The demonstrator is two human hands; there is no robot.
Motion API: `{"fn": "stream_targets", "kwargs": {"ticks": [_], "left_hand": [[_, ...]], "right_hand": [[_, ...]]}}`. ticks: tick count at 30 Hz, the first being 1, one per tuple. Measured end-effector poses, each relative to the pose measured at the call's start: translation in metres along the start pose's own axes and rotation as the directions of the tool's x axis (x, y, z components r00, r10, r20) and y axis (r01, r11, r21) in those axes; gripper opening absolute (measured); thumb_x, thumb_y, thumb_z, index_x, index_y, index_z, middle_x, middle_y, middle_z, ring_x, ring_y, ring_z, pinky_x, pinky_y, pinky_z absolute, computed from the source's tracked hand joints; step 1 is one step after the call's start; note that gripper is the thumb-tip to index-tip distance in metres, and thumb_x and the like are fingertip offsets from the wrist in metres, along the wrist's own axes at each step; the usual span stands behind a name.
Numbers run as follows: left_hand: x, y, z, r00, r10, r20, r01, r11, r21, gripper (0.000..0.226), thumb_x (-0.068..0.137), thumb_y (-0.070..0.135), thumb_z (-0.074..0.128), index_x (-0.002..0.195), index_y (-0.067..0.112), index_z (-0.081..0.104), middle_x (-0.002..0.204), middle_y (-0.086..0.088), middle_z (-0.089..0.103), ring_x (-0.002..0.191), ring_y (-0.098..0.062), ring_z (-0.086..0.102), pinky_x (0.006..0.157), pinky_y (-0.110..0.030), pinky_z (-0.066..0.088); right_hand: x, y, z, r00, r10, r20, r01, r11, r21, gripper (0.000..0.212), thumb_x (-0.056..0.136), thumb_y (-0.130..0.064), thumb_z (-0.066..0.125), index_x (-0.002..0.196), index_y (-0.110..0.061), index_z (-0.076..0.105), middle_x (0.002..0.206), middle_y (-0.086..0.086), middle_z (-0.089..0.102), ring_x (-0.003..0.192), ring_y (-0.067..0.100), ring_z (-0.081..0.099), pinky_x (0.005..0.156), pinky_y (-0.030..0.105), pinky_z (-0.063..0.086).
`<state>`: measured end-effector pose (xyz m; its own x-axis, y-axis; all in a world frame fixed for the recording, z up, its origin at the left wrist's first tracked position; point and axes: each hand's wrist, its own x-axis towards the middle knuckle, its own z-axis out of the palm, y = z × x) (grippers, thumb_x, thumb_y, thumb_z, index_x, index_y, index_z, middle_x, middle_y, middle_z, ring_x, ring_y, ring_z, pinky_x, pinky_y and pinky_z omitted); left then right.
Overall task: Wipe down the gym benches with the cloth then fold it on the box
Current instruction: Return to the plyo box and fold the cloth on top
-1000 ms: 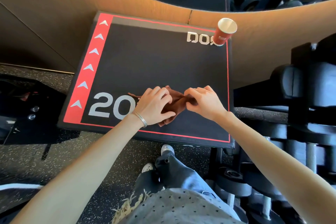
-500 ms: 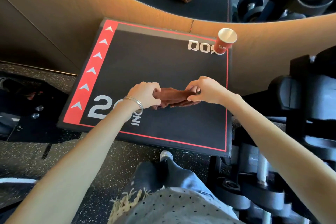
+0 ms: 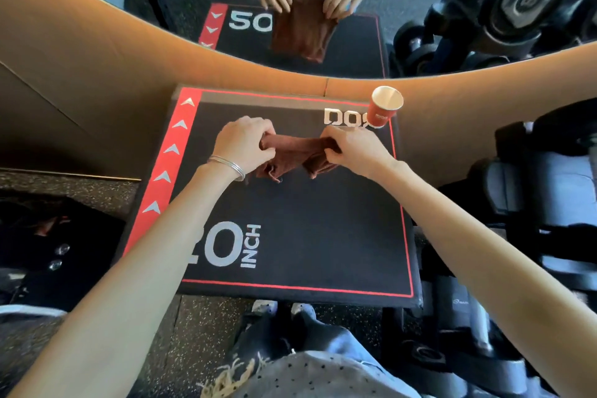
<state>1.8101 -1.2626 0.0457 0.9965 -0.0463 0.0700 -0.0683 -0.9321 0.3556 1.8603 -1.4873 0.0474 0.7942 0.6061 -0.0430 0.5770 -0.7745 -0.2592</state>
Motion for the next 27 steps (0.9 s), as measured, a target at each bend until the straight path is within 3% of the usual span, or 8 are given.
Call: {"fn": "stream_targets", "kwargs": {"ticks": [4,6,10,16,20,22,24,27], "left_hand": [[-0.008,-0.007,0.017,0.961,0.233,-0.151,-0.227,0.972,0.057,0.021,0.064,0.001,0.068,0.083,0.006,0.064,0.096,-0.009,0.07,0.096,-0.032,0.062,0.083,-0.04,0.047],[-0.021,-0.016,0.041,0.949,0.312,-0.036,-0.308,0.947,0.088,0.021,0.063,-0.001,0.071,0.082,0.005,0.062,0.103,-0.012,0.069,0.105,-0.031,0.063,0.1,-0.042,0.043],[-0.057,-0.029,0.089,0.849,0.253,0.464,-0.365,0.915,0.169,0.024,0.081,0.016,0.063,0.103,0.014,0.057,0.145,0.0,0.046,0.139,-0.016,0.034,0.118,-0.034,0.009],[-0.078,-0.032,0.11,0.824,0.242,0.512,-0.368,0.916,0.158,0.023,0.083,0.021,0.061,0.106,0.02,0.055,0.153,0.005,0.033,0.144,-0.015,0.022,0.118,-0.04,0.009],[-0.072,-0.036,0.101,0.819,0.252,0.515,-0.351,0.931,0.102,0.021,0.084,0.043,0.06,0.092,0.023,0.058,0.143,0.008,0.047,0.138,-0.013,0.035,0.117,-0.045,0.008],[-0.065,-0.035,0.101,0.87,0.279,0.407,-0.338,0.938,0.079,0.025,0.089,0.043,0.052,0.1,0.024,0.063,0.134,0.007,0.055,0.129,-0.013,0.044,0.116,-0.038,0.01],[-0.06,-0.029,0.105,0.906,0.261,0.333,-0.312,0.944,0.109,0.04,0.093,0.041,0.047,0.129,0.024,0.054,0.147,0.004,0.042,0.137,-0.015,0.035,0.117,-0.036,0.009],[-0.059,-0.026,0.117,0.869,0.21,0.449,-0.338,0.913,0.229,0.072,0.091,0.056,0.043,0.15,0.026,0.016,0.16,0.004,0.011,0.148,-0.018,0.008,0.119,-0.045,0.003]], "right_hand": [[-0.008,-0.006,0.02,0.962,-0.131,-0.241,0.084,0.977,-0.194,0.019,0.073,-0.006,0.067,0.092,-0.003,0.062,0.086,0.012,0.066,0.08,0.032,0.062,0.069,0.041,0.049],[-0.024,-0.01,0.044,0.976,-0.152,-0.159,0.108,0.961,-0.254,0.02,0.068,-0.004,0.07,0.088,-0.005,0.065,0.083,0.01,0.066,0.075,0.03,0.063,0.064,0.038,0.049],[-0.064,-0.028,0.101,0.982,-0.166,0.089,0.185,0.934,-0.306,0.025,0.052,-0.011,0.081,0.074,-0.016,0.07,0.07,-0.001,0.065,0.064,0.02,0.063,0.054,0.026,0.049],[-0.086,-0.037,0.122,0.997,-0.062,0.047,0.068,0.986,-0.15,0.029,0.05,-0.009,0.085,0.075,-0.014,0.072,0.073,0.003,0.066,0.062,0.023,0.063,0.054,0.026,0.049],[-0.082,-0.03,0.115,0.984,0.022,0.175,-0.021,1.0,-0.003,0.021,0.085,-0.03,0.067,0.1,-0.016,0.072,0.102,0.002,0.068,0.093,0.024,0.063,0.079,0.036,0.045],[-0.076,-0.026,0.109,0.997,-0.013,0.077,0.013,1.0,0.002,0.019,0.091,-0.024,0.06,0.103,-0.014,0.071,0.106,0.004,0.068,0.097,0.026,0.062,0.081,0.038,0.045],[-0.062,-0.026,0.11,0.999,-0.044,-0.027,0.043,0.998,-0.044,0.026,0.09,-0.017,0.062,0.115,-0.009,0.066,0.12,0.01,0.063,0.109,0.03,0.06,0.088,0.041,0.047],[-0.045,-0.028,0.118,0.983,0.001,0.185,0.027,0.989,-0.146,0.053,0.098,-0.034,0.046,0.145,-0.014,0.033,0.155,0.004,0.026,0.143,0.022,0.022,0.116,0.041,0.019]]}}
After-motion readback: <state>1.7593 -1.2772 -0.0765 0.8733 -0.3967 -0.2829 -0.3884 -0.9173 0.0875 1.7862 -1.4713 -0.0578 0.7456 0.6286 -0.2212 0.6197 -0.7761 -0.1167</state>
